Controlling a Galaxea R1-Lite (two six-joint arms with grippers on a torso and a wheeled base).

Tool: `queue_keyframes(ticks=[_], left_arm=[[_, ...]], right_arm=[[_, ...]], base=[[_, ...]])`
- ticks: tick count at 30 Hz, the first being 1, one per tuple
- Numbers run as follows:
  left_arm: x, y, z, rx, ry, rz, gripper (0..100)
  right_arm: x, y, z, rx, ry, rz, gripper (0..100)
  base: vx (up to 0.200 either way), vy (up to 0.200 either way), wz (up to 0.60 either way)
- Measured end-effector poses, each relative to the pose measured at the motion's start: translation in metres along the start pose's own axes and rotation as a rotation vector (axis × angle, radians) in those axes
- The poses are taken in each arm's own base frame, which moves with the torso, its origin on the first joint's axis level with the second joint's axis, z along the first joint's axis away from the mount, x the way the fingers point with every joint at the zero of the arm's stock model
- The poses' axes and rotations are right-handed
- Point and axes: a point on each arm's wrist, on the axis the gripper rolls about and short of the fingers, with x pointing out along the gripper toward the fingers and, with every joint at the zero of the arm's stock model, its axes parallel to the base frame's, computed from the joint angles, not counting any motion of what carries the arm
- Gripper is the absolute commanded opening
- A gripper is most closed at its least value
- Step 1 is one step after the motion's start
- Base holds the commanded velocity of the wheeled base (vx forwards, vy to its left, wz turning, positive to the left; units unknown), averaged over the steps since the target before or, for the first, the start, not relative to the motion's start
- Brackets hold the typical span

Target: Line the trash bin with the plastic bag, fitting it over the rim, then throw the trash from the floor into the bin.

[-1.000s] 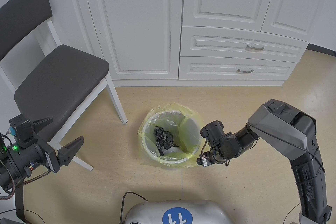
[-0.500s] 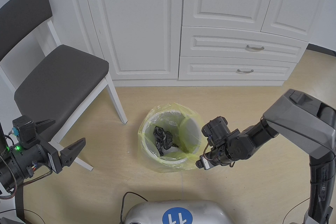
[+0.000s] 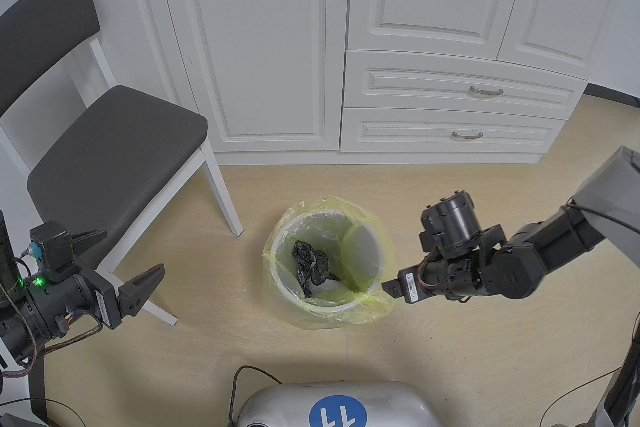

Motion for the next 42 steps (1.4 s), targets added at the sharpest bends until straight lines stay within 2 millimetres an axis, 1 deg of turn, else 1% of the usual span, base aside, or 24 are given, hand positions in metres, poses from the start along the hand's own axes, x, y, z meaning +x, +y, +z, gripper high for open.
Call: queue_keyframes(ticks=[5, 10, 14, 17, 20, 24, 27, 31, 37, 42], left_arm=[[0.002, 0.002, 0.000, -0.003, -0.002, 0.011, 100], [0.005, 0.002, -0.001, -0.004, -0.005, 0.017, 100], [0.007, 0.002, -0.003, -0.005, -0.001, 0.019, 100], [0.010, 0.002, -0.006, -0.005, 0.002, 0.020, 100], [0.012, 0.002, -0.009, -0.009, 0.005, 0.020, 100], [0.017, 0.001, -0.012, -0.043, -0.002, 0.022, 100], [0.020, 0.001, -0.015, -0.055, 0.016, 0.020, 100], [0.023, 0.001, -0.017, -0.058, 0.031, 0.019, 100], [0.024, 0.000, -0.019, -0.058, 0.041, 0.017, 100], [0.024, 0.000, -0.020, -0.057, 0.046, 0.015, 100]], right_arm=[[-0.028, -0.021, -0.008, 0.081, -0.141, -0.004, 100], [-0.065, -0.049, -0.026, 0.156, -0.253, -0.041, 100], [-0.096, -0.078, -0.045, 0.236, -0.310, -0.117, 100], [-0.118, -0.096, -0.060, 0.313, -0.350, -0.172, 100], [-0.134, -0.103, -0.068, 0.363, -0.389, -0.196, 100], [-0.152, -0.107, -0.077, 0.396, -0.440, -0.208, 100], [-0.159, -0.108, -0.080, 0.404, -0.464, -0.210, 100], [-0.163, -0.108, -0.080, 0.411, -0.478, -0.207, 100], [-0.161, -0.107, -0.079, 0.419, -0.482, -0.199, 100], [-0.158, -0.107, -0.073, 0.422, -0.530, -0.190, 100]], base=[[0.000, 0.000, 0.00], [0.000, 0.000, 0.00], [0.000, 0.000, 0.00], [0.000, 0.000, 0.00], [0.000, 0.000, 0.00], [0.000, 0.000, 0.00], [0.000, 0.000, 0.00], [0.000, 0.000, 0.00], [0.000, 0.000, 0.00], [0.000, 0.000, 0.00]])
